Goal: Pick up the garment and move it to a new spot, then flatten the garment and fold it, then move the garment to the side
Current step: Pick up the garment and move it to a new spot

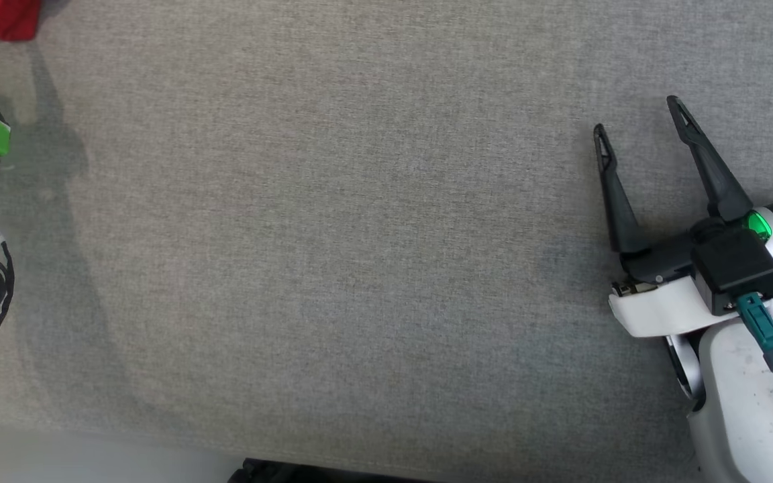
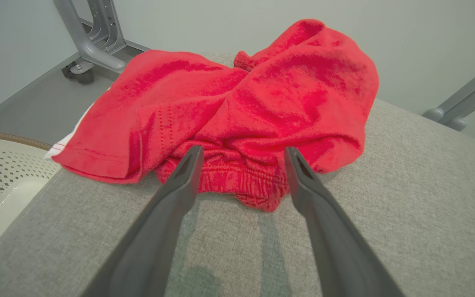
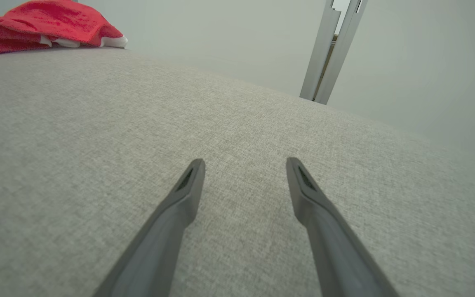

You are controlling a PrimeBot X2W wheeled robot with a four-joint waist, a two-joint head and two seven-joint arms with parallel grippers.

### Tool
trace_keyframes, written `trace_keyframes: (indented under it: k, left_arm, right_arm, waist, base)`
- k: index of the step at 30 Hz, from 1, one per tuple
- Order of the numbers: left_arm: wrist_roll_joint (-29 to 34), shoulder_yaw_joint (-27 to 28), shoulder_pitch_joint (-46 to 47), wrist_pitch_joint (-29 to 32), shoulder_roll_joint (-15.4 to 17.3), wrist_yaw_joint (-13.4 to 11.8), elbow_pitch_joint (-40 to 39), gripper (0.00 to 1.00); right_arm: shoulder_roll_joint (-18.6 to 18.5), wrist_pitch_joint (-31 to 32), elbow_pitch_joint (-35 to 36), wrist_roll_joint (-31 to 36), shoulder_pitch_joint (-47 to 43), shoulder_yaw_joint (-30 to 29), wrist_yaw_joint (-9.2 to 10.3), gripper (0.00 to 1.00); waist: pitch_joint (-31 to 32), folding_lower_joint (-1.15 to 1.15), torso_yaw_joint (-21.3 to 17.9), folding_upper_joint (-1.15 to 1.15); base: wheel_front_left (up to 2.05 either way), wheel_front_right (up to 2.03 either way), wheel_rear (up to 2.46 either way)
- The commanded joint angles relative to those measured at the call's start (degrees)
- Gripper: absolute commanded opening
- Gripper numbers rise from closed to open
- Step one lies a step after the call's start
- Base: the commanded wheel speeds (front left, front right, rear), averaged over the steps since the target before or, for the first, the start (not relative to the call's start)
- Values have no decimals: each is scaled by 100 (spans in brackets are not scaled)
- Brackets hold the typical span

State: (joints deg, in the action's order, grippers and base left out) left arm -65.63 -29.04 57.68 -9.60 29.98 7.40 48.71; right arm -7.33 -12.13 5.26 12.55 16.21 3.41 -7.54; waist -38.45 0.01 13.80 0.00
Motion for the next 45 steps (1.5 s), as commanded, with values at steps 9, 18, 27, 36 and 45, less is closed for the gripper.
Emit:
trace_keyframes:
  k: [9, 18, 27, 36, 45]
  left_arm:
    - [-304, -551, 304, 406, 107, 16, 506, 53]
    - [-607, -988, 202, 710, 535, 10, 176, 0]
    - [-1001, -1360, 46, 873, 1445, 10, -1722, 0]
    - [-2047, -1495, -385, 1800, 1653, -73, -4019, 0]
    - [-3491, -1305, -938, 2054, 1496, -1240, -7042, 0]
  right_arm:
    - [-61, 272, 164, -69, -558, -118, 11, 100]
    - [118, 30, -123, -218, -434, -11, 9, 100]
    - [395, -276, -790, -504, -486, -134, 9, 100]
    - [437, -310, -936, -1291, -723, -54, 9, 100]
    - [441, -311, -924, -1759, -803, -68, 9, 100]
  waist:
    - [-89, -1, -203, 0]
    - [530, -1, -286, 0]
    - [1458, -1, -484, 0]
    - [2260, -1, -727, 0]
    - [2511, -1, -1114, 0]
  base:
    - [0, 0, 0]
    - [0, 0, 0]
    - [0, 0, 0]
    - [0, 0, 0]
    - [0, 0, 0]
